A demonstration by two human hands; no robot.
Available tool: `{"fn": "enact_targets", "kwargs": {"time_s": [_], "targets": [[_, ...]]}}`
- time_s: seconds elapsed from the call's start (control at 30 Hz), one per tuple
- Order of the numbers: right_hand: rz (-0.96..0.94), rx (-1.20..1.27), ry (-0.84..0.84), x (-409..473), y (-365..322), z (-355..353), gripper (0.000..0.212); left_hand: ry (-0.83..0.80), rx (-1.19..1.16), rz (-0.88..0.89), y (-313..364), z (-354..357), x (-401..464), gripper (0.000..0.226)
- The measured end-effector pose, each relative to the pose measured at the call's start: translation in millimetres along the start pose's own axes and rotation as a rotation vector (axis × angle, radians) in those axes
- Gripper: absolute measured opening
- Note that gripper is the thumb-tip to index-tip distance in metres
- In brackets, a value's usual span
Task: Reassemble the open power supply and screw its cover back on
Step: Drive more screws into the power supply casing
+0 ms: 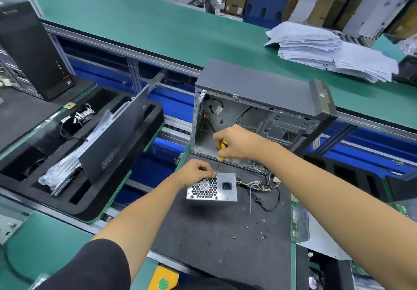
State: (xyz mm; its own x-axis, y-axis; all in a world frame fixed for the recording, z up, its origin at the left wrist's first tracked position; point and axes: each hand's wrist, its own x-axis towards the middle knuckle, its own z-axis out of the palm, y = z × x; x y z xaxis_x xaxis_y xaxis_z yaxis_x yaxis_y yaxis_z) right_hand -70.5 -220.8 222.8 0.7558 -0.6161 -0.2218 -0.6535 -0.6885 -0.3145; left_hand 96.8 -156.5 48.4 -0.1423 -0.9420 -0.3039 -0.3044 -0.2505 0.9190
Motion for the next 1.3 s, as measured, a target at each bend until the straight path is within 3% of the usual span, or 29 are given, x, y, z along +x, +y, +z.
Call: {"fn": "enact_targets", "kwargs": {"time_s": [0.33,1.3], "targets": [[-0.034,0.018,-0.066,2.2,10.4,-2.4,0.017,-0.003,0.03,-0.006,0.2,-1.3,1.4,0.008],[-0.041,0.003,0.015,1.6,19.4,2.1,0.013,0.02,0.003,-0.006,-1.3,-2.1,4.6,0.006]]}}
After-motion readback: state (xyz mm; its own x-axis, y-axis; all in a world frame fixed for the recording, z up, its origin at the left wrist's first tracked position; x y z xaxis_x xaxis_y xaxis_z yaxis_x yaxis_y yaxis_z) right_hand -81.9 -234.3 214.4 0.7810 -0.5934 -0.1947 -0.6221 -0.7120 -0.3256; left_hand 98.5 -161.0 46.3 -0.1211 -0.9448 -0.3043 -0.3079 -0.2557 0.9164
